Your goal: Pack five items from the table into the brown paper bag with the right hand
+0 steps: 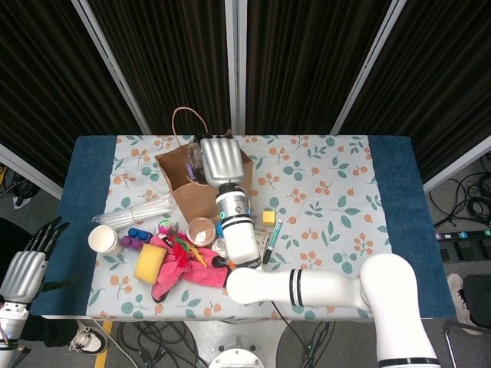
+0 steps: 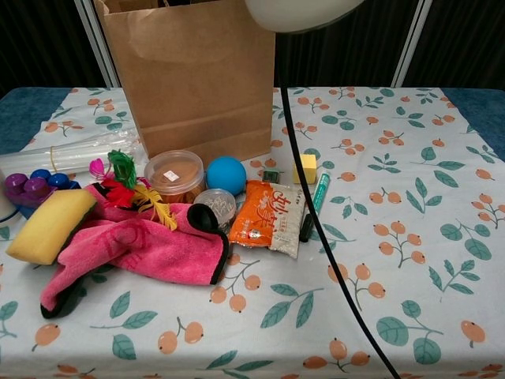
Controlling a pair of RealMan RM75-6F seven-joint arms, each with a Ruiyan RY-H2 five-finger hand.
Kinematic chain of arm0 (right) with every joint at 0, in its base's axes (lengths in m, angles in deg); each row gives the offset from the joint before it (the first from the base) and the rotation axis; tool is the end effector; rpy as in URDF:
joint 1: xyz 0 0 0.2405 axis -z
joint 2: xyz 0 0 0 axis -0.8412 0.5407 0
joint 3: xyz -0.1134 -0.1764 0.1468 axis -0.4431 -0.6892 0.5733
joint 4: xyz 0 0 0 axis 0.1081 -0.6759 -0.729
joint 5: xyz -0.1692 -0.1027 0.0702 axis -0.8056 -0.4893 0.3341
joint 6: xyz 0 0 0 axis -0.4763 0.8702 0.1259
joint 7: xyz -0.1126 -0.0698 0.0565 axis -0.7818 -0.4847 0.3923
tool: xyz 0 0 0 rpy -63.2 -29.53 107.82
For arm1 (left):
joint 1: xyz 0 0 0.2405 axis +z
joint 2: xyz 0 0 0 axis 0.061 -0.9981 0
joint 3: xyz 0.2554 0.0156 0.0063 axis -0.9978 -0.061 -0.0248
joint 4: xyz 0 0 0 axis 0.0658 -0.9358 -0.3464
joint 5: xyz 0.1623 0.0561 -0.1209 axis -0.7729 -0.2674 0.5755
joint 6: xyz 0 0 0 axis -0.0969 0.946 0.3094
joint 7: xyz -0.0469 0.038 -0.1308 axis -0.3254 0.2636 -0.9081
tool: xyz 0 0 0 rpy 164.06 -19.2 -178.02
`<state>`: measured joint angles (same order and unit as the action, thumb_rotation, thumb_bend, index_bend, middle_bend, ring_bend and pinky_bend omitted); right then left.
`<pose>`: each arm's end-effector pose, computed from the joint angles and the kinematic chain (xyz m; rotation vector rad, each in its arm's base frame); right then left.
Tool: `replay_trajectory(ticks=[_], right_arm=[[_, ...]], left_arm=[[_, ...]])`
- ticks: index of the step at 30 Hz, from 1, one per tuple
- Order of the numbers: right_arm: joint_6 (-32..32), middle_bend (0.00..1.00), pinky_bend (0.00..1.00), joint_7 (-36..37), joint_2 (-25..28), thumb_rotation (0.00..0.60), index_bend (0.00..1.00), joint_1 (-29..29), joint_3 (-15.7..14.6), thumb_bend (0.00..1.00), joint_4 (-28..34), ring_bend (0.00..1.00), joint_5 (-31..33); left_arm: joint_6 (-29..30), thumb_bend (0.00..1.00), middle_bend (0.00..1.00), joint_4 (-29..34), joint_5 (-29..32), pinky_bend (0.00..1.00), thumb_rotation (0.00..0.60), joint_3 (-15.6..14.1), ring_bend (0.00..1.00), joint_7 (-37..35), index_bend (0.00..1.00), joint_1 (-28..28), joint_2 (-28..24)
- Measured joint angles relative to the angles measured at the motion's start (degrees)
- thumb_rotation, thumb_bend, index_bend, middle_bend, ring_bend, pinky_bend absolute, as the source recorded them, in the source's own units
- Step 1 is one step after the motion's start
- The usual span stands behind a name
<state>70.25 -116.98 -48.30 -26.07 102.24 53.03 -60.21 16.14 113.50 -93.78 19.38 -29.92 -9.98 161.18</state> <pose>0.1292 -0.3989 -0.0020 1.5460 -1.0115 1.1198 -0.3452 0.1804 0.1300 -1.4273 -1.0433 -1.0723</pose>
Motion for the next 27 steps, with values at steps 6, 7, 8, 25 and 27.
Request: replay_trajectory(ticks=[6,7,8,25,27], right_arm=[[-0.57,0.36,0.22,0.99,1.48,0.6,0.38,0.8,-0.05,0.16,1.68,0.26,-0.47],[-0.54,0.36,0.22,1.15,1.73,0.6,0.37,0.89,-0.04,0.16,1.99,0.25,-0.64],[-0.49,0.35,0.22,1.29,1.98,0.6,0.37,0.97,-0.05,0.16,2.26,0.25,-0.9],[-0.61,0.3,0.16,2.73,4.14,0.6,0.3,1.7,-1.12,0.1,4.46,0.19,-1.12],[-0.5,0.29,0.16,3.13,4.15,0.6,0.29,1.7,-1.26,0.1,4.33,0.19,-1.26]], left_arm=[[-0.09,0.06,0.1,0.0,-0.14,0.16,0.6,-0.09,0.06,-0.04,0.11,-0.04,0.15],[-0.08,0.06,0.1,0.02,-0.15,0.16,0.6,-0.08,0.06,-0.02,0.11,-0.05,0.16],[-0.1,0.06,0.1,0.08,-0.17,0.16,0.6,-0.05,0.06,0.01,0.11,-0.1,0.16],[-0.1,0.06,0.1,0.37,-0.05,0.16,0.6,-0.04,0.06,0.2,0.11,0.0,0.13],[-0.16,0.06,0.1,0.34,0.0,0.16,0.6,0.02,0.06,0.13,0.11,-0.05,0.17]])
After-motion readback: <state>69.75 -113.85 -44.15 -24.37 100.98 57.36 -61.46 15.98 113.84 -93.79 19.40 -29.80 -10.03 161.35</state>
